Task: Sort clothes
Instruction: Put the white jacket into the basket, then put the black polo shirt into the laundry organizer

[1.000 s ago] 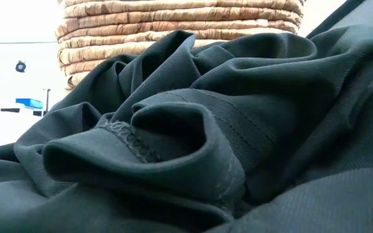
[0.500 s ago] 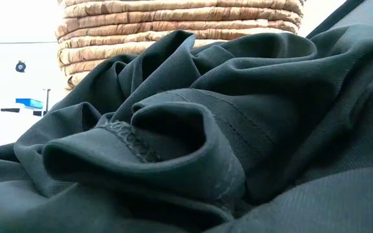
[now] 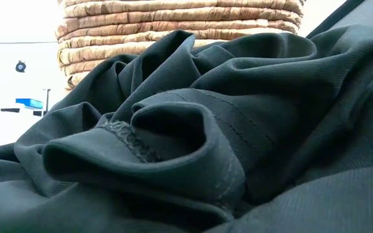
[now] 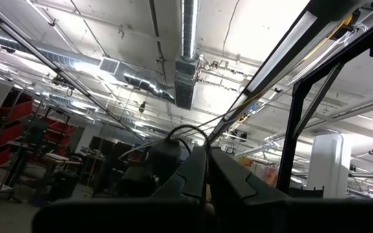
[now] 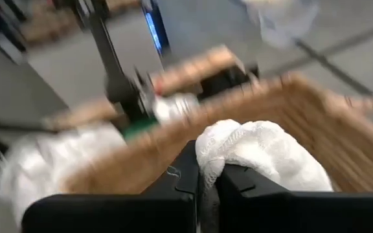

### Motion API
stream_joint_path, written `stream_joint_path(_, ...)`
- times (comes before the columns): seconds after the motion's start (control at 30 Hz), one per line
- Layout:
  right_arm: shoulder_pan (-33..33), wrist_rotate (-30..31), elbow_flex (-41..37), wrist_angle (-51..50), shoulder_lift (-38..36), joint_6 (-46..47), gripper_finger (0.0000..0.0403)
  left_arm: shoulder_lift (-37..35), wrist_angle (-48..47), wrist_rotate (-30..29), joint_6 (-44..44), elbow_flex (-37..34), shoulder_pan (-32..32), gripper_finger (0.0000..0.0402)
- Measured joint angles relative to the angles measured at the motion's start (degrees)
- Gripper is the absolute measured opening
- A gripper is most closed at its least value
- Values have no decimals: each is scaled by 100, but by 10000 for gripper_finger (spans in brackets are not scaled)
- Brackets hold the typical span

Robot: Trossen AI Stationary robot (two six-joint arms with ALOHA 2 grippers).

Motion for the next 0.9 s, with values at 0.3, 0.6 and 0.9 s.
stream_joint_path(0.3,13,181,0,-892,-4,-26,110,23,-74,-7,159,-1,1,0)
stream_joint_path(0.6,11,148,0,-1483,-29,34,224,27,-70,-271,174,-1,1,0)
stream_joint_path(0.9,-27,1152,0,-2716,-278,-56,212,34,-157,-463,300,-1,-1,0)
